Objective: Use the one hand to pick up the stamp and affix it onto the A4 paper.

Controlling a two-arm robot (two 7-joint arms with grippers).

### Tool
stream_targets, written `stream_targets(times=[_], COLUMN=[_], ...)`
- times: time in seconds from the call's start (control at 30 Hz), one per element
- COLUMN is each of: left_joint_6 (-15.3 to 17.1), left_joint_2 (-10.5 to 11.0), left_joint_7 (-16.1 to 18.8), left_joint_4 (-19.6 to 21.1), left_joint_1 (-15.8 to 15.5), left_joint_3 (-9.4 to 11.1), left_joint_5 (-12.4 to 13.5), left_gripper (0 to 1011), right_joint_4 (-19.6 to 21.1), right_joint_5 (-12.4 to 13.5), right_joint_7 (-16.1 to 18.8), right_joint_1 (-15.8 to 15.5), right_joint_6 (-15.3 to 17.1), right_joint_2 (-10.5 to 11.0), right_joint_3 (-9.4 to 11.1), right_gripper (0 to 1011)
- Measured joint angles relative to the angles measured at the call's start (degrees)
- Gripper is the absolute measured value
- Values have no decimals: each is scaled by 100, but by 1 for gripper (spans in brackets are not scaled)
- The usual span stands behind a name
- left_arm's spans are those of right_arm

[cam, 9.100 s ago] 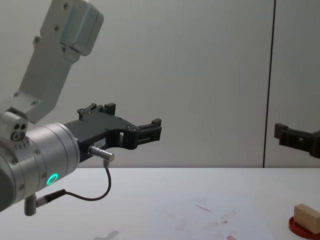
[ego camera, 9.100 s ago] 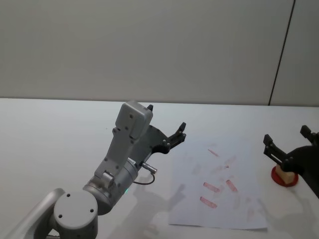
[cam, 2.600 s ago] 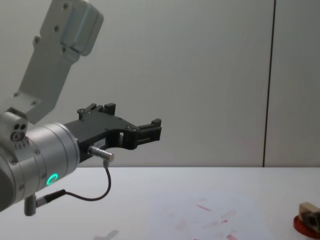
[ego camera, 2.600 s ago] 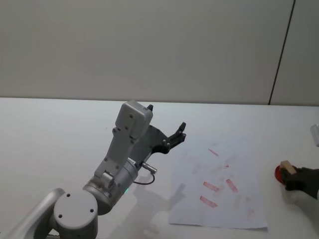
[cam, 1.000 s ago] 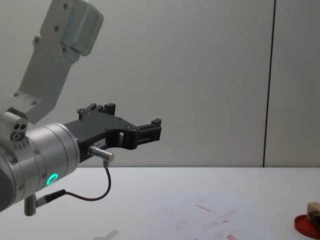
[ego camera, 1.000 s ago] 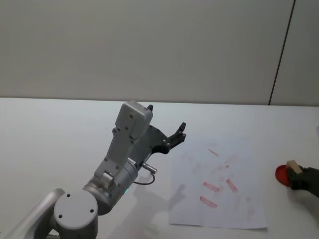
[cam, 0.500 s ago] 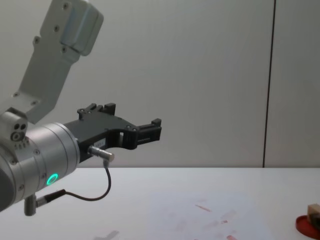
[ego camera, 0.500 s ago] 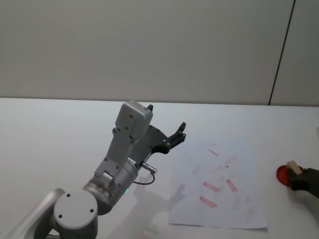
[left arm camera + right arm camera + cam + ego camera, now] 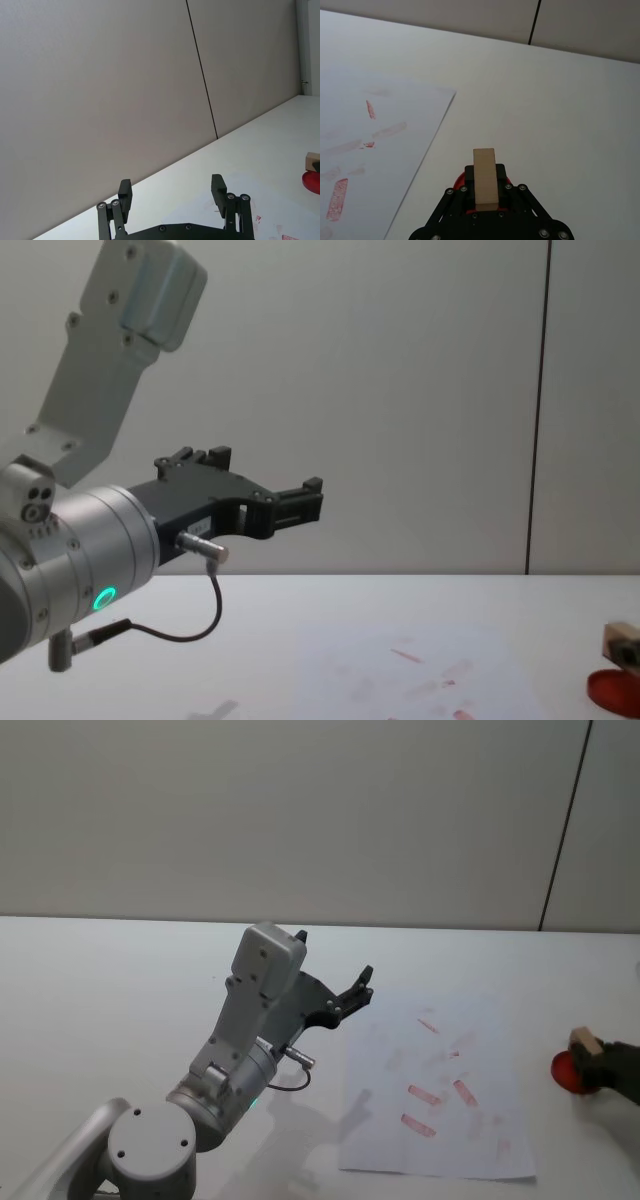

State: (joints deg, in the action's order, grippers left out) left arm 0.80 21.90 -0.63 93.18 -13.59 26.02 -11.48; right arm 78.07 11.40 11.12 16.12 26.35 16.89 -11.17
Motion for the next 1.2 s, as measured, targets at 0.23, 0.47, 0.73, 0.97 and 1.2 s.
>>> stream_targets(times=[0.23, 0.47, 0.73, 0.97, 1.2], left_joint_6=[0, 0, 0, 0, 0], left_joint_2=[0, 0, 0, 0, 0], left_joint_7=[0, 0, 0, 0, 0], left_joint_4=[0, 0, 0, 0, 0], left_joint_1=[0, 0, 0, 0, 0], left_joint_3=[0, 0, 0, 0, 0], left_joint_5=[0, 0, 0, 0, 0], left_gripper=[1002, 1002, 1002, 1002, 1002], right_joint_4=[170, 259, 274, 229, 99], right_joint_5=[5, -15, -92, -271, -622], right_joint_7=[139, 379, 804, 1310, 1799], right_joint_1=[39, 143, 307, 502, 769], right_joint_6=[-186, -298, -243, 9, 334], right_joint_2=[-12, -46, -96, -167, -275], right_joint_3=[-2, -35, -107, -222, -393], right_gripper=[219, 218, 218, 218, 218])
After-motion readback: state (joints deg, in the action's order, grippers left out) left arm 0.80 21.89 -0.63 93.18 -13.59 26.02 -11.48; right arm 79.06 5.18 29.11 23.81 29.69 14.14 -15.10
